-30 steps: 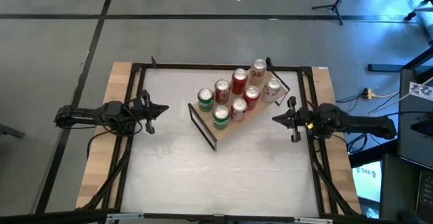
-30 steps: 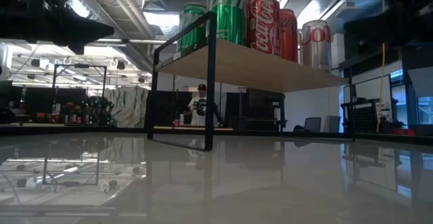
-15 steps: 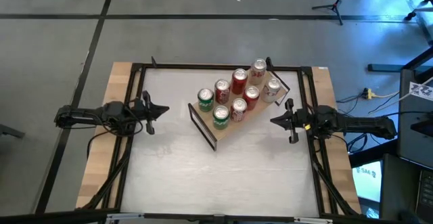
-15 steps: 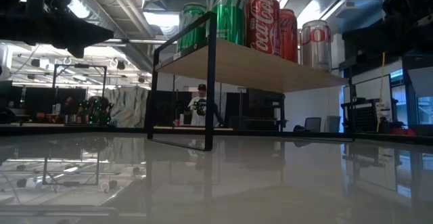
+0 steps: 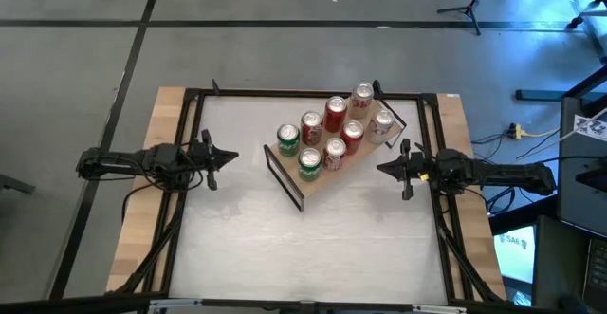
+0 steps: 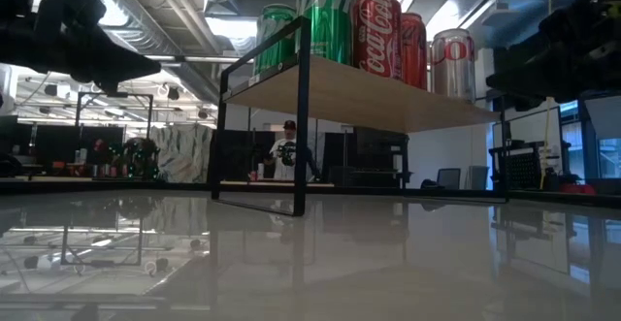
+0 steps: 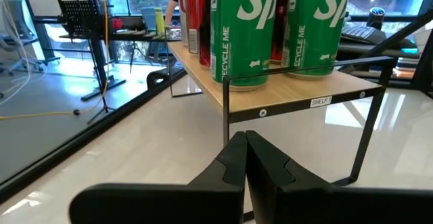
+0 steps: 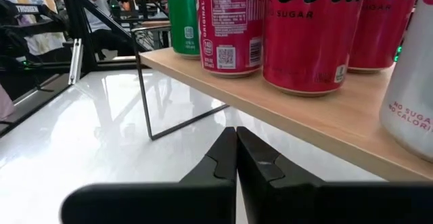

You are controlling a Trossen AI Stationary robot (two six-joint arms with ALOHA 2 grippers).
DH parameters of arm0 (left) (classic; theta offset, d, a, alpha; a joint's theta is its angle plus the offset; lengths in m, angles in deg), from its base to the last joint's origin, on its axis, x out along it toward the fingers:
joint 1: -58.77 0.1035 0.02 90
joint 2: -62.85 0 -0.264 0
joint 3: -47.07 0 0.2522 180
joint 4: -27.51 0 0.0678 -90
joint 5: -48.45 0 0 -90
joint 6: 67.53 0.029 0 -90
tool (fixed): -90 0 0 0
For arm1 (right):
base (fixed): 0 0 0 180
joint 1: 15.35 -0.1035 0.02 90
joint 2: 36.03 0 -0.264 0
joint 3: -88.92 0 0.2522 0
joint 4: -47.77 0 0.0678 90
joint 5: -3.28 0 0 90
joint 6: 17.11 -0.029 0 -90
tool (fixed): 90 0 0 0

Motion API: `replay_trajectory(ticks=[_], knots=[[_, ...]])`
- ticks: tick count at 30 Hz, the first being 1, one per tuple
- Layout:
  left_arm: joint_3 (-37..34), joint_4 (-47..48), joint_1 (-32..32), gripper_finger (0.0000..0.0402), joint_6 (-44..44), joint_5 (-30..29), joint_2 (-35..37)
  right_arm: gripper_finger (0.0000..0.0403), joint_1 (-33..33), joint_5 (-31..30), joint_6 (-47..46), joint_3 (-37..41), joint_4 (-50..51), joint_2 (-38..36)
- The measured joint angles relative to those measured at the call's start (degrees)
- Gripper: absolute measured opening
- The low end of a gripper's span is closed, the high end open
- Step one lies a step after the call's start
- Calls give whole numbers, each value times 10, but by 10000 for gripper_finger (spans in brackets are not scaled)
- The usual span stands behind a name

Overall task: Place canned beverage on shelf
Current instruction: Return to Home Position

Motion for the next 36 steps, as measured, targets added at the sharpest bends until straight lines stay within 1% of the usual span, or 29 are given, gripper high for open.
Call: replay_trajectory(ticks=[5, 9, 36], knots=[[0, 0, 0, 0, 8, 0, 0, 5, 0, 1, 0, 0, 3, 1], [0, 0, 0, 0, 31, 0, 0, 5, 0, 1, 0, 0, 4, 1], [0, 0, 0, 0, 30, 0, 0, 5, 0, 1, 1, -1, 7, 1]])
